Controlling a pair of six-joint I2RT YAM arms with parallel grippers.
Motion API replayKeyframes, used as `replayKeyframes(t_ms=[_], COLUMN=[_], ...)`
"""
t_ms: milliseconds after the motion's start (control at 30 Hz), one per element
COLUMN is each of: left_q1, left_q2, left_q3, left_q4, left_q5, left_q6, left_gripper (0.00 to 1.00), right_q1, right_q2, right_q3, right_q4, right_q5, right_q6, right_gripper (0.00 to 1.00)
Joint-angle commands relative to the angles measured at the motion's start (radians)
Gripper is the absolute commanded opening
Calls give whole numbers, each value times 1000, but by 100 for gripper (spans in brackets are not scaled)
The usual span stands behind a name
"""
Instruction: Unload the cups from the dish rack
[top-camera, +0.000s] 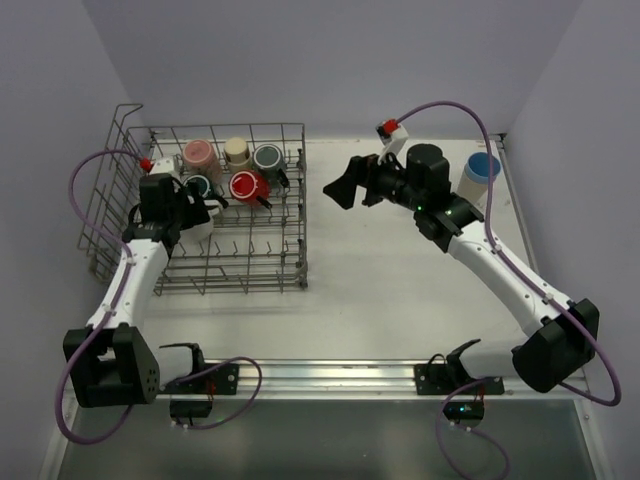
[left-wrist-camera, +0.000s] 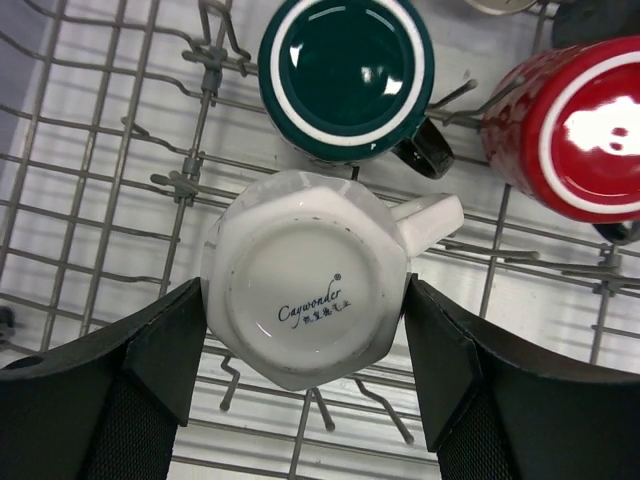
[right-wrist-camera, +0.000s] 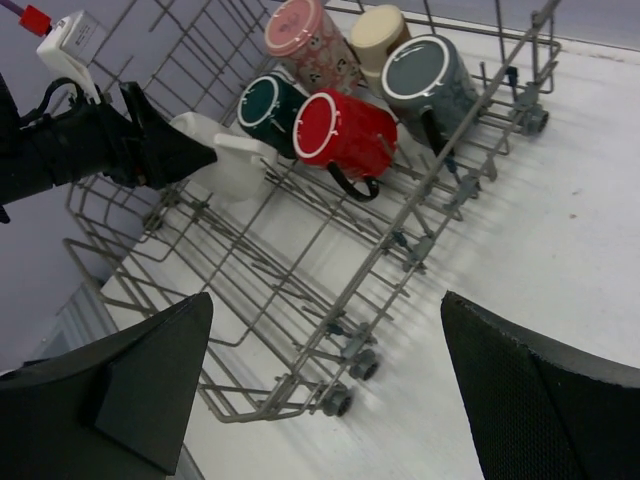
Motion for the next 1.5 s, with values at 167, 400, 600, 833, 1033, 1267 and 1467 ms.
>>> replayKeyframes(t_ms=[167, 400, 600, 833, 1033, 1267, 1467], left_q1=[7, 8, 8, 8, 7, 8, 8], left_q2=[-225, -377, -487, -529, -547, -560, -587], left_q3=[48, 78, 72, 23, -21, -32, -89], left_q4=[-44, -66, -6, 109, 278, 428, 526], left_q5=[65, 199, 329, 413, 492, 587, 665], left_q6=[-40, -63, -134, -230, -373, -560, -700], left_gripper=[12, 11, 9, 0, 0, 0, 0], right_q1=[70, 161, 190, 225, 273, 293, 305], right_q2=[-62, 1, 83, 168, 205, 246, 275], right_q3=[-82, -128, -146, -122, -128, -162, -114], right_q4=[263, 527, 659, 696, 776, 914, 935], right_q5=[-103, -185, -217, -254, -242, -225, -239], right_q6=[229, 404, 507, 532, 549, 596, 604], right_gripper=[99, 99, 90, 89, 89, 88, 85])
